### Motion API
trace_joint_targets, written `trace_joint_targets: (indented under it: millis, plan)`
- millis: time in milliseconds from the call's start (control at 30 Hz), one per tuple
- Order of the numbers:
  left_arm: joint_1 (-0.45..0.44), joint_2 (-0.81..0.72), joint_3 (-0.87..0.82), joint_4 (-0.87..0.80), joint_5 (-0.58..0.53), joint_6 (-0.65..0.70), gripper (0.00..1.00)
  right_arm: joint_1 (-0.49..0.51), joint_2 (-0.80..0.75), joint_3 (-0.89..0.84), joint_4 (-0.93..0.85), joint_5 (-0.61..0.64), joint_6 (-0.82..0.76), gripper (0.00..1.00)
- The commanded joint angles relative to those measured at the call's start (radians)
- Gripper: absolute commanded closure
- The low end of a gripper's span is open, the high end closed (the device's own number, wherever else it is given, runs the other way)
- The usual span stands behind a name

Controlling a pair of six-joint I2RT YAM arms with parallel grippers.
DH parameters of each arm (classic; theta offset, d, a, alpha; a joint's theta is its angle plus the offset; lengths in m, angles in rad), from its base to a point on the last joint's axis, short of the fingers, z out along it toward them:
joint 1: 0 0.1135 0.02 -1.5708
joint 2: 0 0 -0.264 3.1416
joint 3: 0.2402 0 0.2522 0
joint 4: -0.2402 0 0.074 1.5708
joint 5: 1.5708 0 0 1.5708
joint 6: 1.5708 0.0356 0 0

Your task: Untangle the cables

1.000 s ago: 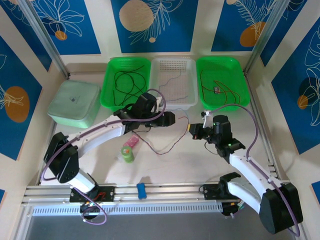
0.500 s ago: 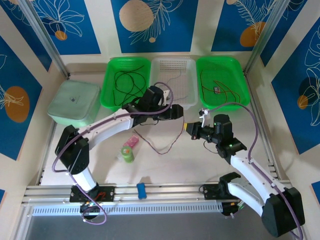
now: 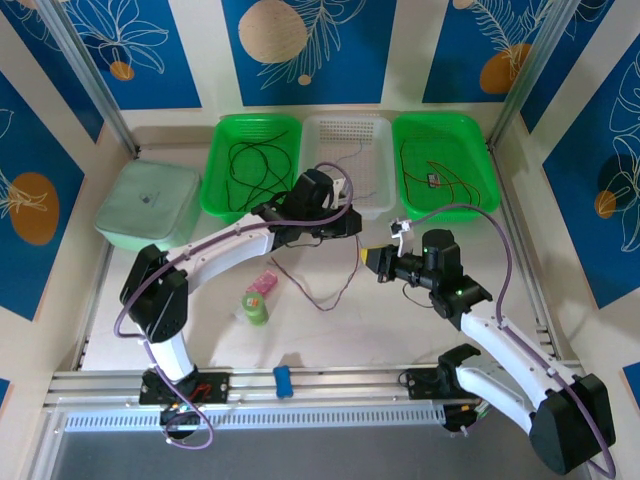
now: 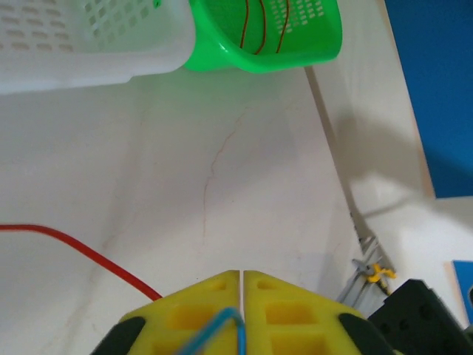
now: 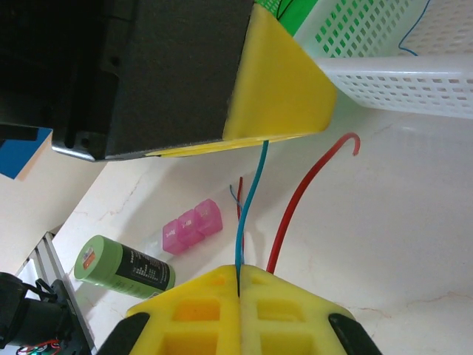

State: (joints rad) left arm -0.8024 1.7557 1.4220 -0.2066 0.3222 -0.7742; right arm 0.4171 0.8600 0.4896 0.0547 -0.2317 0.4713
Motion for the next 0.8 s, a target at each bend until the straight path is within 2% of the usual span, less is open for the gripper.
trace_joint_targets:
  millis: [0, 33, 133, 233, 467, 633, 767]
  plan:
    - [-0.011, -0.016, 0.02, 0.015, 0.004, 0.012, 1.0, 0.008, -0.017, 0.033, -0.02, 0.005, -0.007, 1.0]
    - [-0.012, -0.021, 0.017, 0.015, 0.001, 0.014, 1.0, 0.008, -0.017, 0.038, -0.028, 0.013, -0.002, 0.95]
    - [-0.011, -0.031, 0.017, 0.009, -0.003, 0.018, 1.0, -0.008, -0.017, 0.052, -0.058, 0.028, 0.033, 0.64]
    - [-0.011, -0.035, 0.021, 0.004, -0.002, 0.021, 1.0, -0.044, -0.024, 0.07, -0.103, 0.032, 0.068, 0.52]
    - [-0.012, -0.043, 0.025, -0.005, 0.001, 0.026, 1.0, -0.197, -0.021, 0.069, -0.141, -0.051, 0.177, 0.49]
    - [-0.011, -0.053, 0.028, -0.007, 0.006, 0.028, 1.0, -0.349, 0.075, 0.091, -0.167, -0.216, 0.295, 0.48]
    - [-0.011, -0.057, 0.03, -0.007, 0.012, 0.026, 1.0, -0.378, 0.174, 0.128, -0.209, -0.264, 0.323, 0.5]
